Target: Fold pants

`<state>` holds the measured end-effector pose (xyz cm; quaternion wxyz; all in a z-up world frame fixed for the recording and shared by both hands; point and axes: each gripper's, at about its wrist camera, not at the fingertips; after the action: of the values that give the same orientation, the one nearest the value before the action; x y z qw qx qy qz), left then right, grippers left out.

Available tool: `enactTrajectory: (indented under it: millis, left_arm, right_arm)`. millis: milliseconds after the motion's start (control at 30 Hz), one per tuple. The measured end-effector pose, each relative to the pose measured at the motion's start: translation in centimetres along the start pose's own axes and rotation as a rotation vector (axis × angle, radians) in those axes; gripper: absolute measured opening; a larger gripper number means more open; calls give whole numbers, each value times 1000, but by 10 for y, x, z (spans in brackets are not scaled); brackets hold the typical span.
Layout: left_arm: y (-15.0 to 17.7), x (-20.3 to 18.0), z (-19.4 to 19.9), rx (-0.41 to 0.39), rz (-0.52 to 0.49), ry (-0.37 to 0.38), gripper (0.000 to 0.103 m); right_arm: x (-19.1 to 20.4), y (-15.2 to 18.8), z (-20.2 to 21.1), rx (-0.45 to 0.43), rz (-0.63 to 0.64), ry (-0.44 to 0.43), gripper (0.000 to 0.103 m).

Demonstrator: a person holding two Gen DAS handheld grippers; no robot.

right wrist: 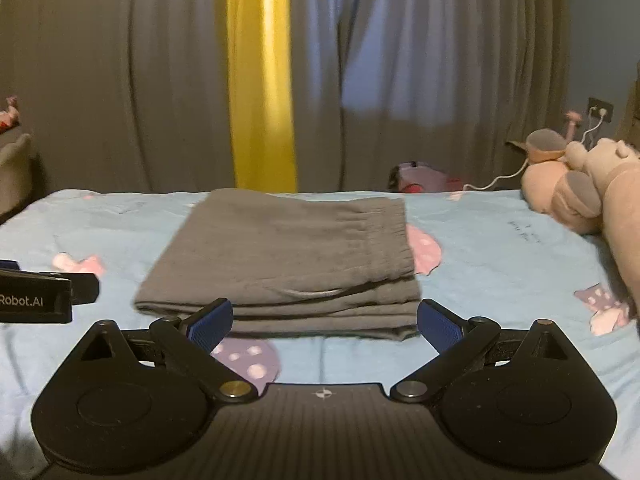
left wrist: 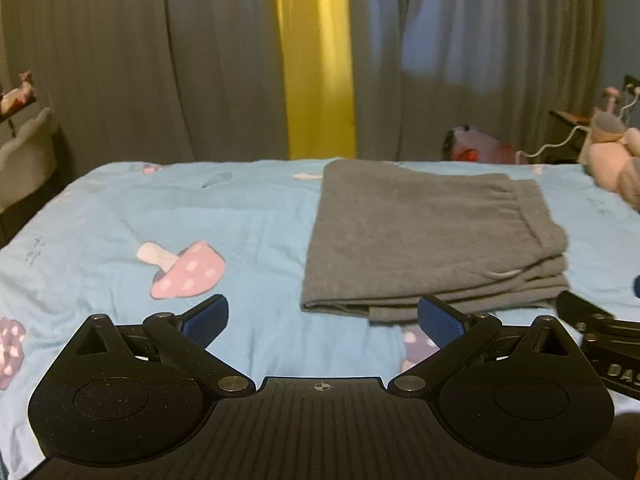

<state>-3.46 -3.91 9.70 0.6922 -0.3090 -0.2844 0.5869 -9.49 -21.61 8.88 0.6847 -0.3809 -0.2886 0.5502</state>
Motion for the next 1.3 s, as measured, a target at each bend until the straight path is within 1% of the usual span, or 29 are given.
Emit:
enactTrajectory:
  millis: [67, 133, 200, 267, 333, 400, 500, 667, 1300]
  left_arm:
    - [-5, -2, -13, 5, 19, -4, 103]
    - [-6, -2, -26, 17, 38, 21, 103]
    - [-5, -2, -40, 44, 58, 41, 103]
    - [-4, -1, -53, 81, 70, 49, 103]
    - [1, 0, -62, 97, 64, 59, 103]
    - [7, -1, -66, 95, 30, 43, 103]
    - [11, -3, -69, 88, -20, 46, 103]
    - [12, -7, -68, 71, -52, 69, 103]
    - [14, -7, -66, 72, -74, 73, 103]
  right_arm:
    - [-3, -2, -11, 3, -13, -4, 99]
    - [-3, -3, -20, -1, -3, 5, 99]
    - [0, 0, -30, 3, 21, 12, 99]
    - [2, 4, -40, 30, 22, -2, 99]
    - [4, 8, -47, 47, 27, -1, 99]
    - [6, 11, -51, 54, 30, -1, 99]
    - [5, 11, -55, 63, 11, -10, 99]
    - [-1, 11, -57, 72, -16, 2, 99]
    - [-4, 11, -56, 75, -33, 24, 99]
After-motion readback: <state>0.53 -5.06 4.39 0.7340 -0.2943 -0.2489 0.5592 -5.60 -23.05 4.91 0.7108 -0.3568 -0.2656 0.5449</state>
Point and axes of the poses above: each gripper's, at about its wrist camera, not at the fingertips, and z roughly against the way its jaws point, x to its left, y to its underside, and after that the axes turned 2 degrees about y, right-handed
